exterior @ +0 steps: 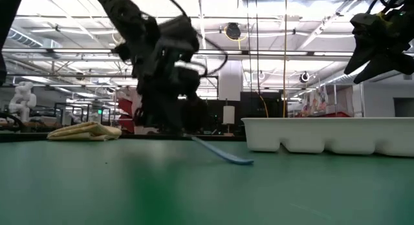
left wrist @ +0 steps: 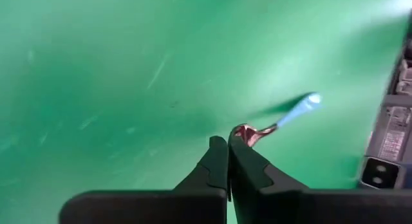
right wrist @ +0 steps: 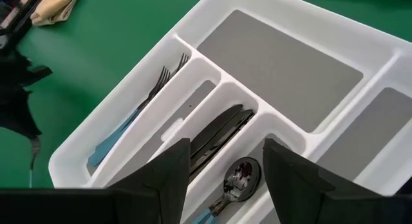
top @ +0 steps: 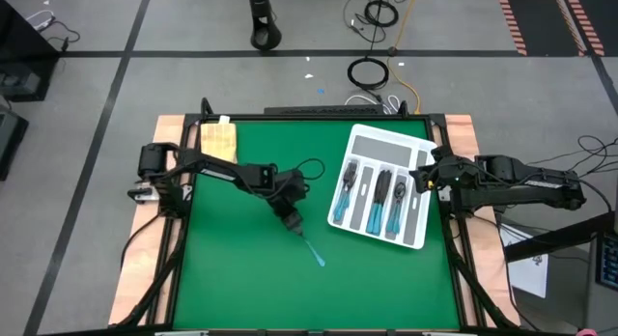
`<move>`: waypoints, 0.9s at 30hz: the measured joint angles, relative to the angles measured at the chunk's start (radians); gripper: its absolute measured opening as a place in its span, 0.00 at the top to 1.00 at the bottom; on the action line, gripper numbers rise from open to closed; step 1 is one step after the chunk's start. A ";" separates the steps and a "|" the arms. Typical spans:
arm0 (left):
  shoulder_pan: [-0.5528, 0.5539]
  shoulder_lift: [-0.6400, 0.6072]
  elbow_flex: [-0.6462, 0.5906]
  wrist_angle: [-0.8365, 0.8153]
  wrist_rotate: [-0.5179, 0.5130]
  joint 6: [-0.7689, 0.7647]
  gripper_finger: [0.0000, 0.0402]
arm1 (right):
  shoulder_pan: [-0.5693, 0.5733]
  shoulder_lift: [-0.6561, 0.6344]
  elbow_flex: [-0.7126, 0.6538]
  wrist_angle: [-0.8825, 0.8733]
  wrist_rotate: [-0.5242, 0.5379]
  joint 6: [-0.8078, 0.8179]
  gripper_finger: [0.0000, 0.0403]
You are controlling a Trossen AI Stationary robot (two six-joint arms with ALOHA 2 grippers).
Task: Sort silverware
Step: Put the blue fork into the tray
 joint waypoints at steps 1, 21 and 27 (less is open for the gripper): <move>0.002 -0.016 0.013 -0.013 -0.002 0.006 1.00 | 0.000 0.000 0.000 0.000 0.000 0.000 0.55; 0.244 0.052 0.730 -0.596 -0.141 0.700 1.00 | 0.000 0.000 0.000 0.067 0.034 0.030 0.55; 0.283 0.234 1.010 -0.768 -0.146 0.927 1.00 | 0.000 0.000 0.000 0.067 0.037 0.050 0.55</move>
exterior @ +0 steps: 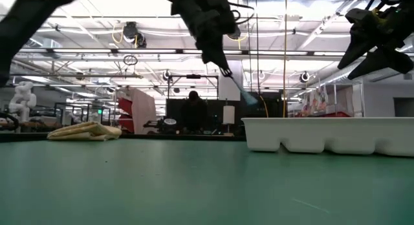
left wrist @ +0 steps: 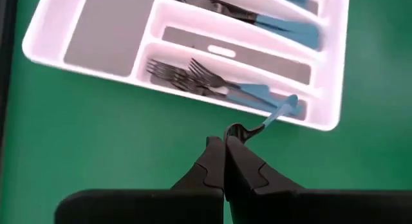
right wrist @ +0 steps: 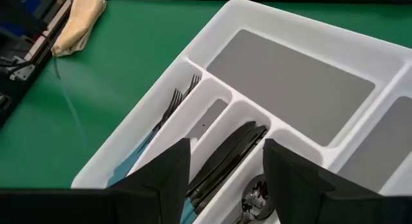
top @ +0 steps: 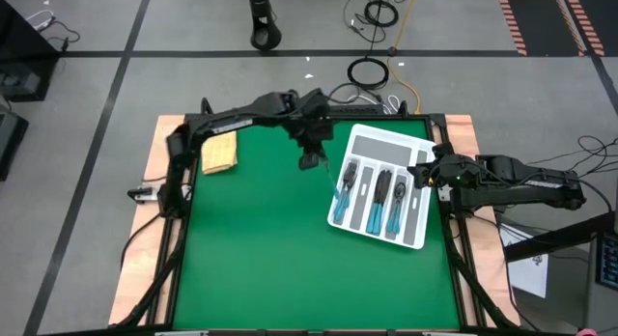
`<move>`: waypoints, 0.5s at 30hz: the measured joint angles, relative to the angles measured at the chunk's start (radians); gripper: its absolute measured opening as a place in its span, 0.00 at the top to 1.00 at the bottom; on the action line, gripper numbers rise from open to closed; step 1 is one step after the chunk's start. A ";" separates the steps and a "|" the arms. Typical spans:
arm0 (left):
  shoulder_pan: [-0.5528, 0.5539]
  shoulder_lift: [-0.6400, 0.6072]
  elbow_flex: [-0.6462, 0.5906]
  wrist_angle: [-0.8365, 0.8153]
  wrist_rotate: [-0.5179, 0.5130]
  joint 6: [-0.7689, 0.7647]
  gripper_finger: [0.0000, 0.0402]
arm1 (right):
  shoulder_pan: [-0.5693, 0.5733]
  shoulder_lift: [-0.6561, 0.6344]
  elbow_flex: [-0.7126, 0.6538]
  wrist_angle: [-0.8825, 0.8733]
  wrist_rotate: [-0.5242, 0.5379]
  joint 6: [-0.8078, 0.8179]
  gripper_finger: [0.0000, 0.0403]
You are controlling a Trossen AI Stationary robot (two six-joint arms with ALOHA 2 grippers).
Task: Sort silverware
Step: Put the blue fork into the tray
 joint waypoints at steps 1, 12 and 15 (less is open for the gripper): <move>0.002 0.030 0.043 -0.025 0.000 0.031 1.00 | 0.000 0.000 0.000 0.000 0.000 0.006 0.55; -0.006 0.199 0.233 -0.107 -0.004 0.309 1.00 | 0.000 0.000 0.000 0.000 0.001 0.033 0.55; -0.015 0.202 0.233 -0.105 -0.004 0.369 1.00 | 0.000 0.000 0.000 0.000 0.006 0.033 0.55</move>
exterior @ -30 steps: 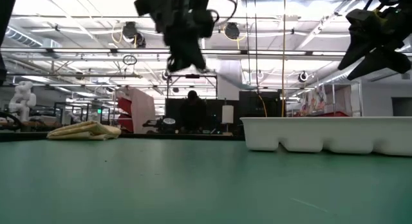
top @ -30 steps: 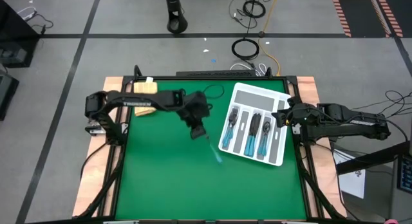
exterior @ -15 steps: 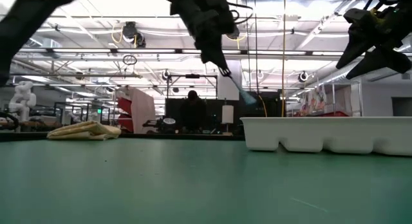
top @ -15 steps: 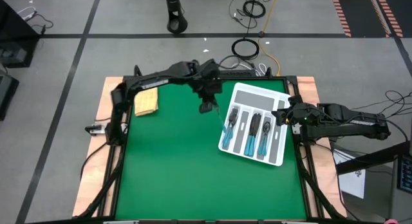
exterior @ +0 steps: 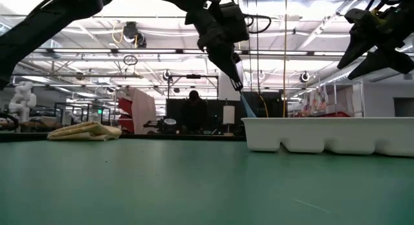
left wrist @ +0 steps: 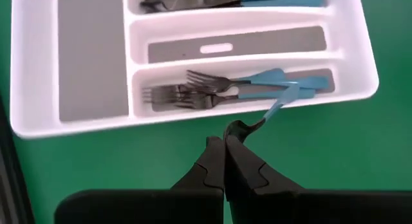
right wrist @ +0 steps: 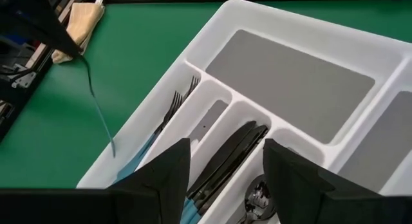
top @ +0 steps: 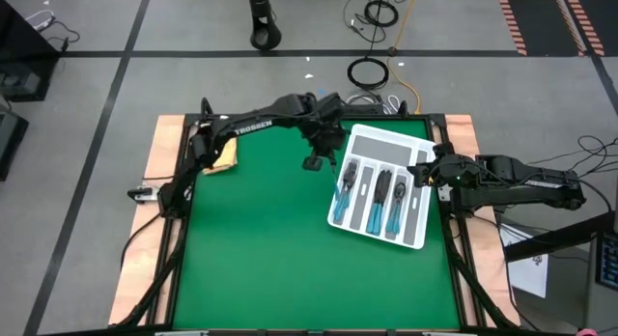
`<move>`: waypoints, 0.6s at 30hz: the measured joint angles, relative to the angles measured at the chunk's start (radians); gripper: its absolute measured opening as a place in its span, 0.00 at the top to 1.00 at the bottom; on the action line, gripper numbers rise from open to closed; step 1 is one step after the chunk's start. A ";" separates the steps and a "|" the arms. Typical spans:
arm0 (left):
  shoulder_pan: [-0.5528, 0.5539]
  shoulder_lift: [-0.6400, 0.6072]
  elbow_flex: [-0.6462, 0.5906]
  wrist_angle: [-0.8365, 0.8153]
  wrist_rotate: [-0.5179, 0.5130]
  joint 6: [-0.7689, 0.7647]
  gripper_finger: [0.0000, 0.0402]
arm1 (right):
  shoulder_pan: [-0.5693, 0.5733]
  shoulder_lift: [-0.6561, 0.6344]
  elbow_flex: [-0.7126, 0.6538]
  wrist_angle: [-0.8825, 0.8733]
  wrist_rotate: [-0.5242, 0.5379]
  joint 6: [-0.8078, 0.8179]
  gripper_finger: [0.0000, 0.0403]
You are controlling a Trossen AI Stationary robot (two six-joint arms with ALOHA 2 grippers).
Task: Sort silverware
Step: Put the blue fork into the tray
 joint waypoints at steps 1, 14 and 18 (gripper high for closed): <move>-0.004 0.000 0.000 0.003 0.000 0.019 1.00 | 0.000 0.000 0.000 -0.001 0.008 0.000 0.55; -0.113 0.001 0.000 0.126 0.012 0.235 1.00 | 0.000 0.000 0.000 -0.007 0.045 -0.001 0.55; -0.123 0.023 0.001 0.145 0.013 0.233 1.00 | 0.000 0.000 0.000 -0.012 0.045 -0.009 0.55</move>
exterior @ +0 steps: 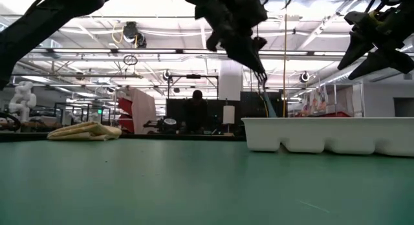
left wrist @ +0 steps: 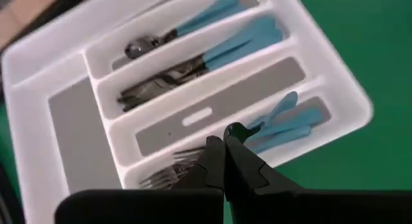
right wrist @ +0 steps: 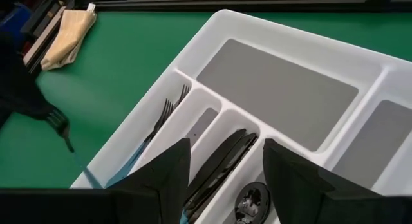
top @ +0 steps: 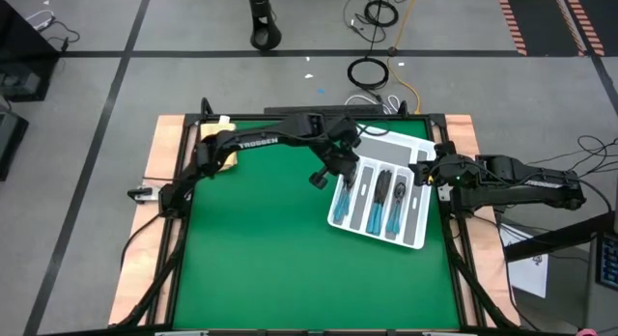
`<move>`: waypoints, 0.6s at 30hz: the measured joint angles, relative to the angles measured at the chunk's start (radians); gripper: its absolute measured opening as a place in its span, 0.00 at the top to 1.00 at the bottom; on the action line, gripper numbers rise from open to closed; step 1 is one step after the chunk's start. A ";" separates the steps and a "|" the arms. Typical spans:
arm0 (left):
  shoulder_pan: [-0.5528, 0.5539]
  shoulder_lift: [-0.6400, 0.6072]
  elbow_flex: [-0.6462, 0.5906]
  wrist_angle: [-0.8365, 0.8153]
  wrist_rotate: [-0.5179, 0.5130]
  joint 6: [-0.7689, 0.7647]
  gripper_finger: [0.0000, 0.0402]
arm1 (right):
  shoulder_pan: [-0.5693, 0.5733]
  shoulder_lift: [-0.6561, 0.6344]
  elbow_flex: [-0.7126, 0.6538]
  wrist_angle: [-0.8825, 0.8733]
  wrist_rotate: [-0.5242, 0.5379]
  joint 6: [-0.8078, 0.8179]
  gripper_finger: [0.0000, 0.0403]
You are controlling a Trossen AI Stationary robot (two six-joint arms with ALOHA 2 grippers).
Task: Sort silverware
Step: Put the blue fork into the tray
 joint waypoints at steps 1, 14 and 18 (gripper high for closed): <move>-0.001 0.009 0.000 0.003 0.000 0.001 1.00 | 0.000 0.000 0.000 -0.001 0.000 -0.001 0.55; -0.003 0.057 0.000 0.011 -0.001 0.050 1.00 | 0.000 0.010 0.000 -0.021 -0.002 -0.013 0.55; -0.001 0.060 -0.001 0.037 -0.020 0.045 0.99 | 0.000 0.012 0.000 -0.020 -0.005 -0.023 0.55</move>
